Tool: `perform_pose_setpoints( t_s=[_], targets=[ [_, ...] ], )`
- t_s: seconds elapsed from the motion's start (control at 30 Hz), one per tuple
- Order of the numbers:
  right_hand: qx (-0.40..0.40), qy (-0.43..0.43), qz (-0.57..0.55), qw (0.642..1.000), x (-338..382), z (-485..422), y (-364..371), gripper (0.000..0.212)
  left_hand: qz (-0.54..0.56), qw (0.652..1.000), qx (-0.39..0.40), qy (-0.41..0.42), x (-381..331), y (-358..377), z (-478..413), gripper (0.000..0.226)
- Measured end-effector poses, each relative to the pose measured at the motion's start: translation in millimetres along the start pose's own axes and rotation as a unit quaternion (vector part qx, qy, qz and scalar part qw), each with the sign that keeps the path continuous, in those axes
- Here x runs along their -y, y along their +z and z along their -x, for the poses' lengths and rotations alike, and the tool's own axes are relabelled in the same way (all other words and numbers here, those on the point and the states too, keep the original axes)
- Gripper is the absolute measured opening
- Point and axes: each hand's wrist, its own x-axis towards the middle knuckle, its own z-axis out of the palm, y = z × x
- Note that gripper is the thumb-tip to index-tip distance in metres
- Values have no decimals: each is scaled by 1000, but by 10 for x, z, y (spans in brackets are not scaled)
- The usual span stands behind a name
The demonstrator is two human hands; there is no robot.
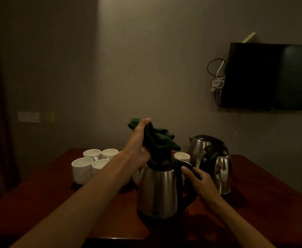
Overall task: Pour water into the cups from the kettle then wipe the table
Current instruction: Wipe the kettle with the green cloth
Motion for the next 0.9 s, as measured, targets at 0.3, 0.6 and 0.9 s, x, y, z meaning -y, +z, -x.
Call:
perform_pose_setpoints(
  t_s=[0.3,0.6,0.9],
  targets=[
    [122,81,-32,989,132,-56,-88,52,-5,1000,-16,-2,288,189,-127,70],
    [-6,36,-142,989,73,137,-169,37,-14,1000,18,2,439,355,-94,35],
    [-62,28,-108,992,289,373,-791,43,-80,992,89,26,364,495,-200,54]
  ],
)
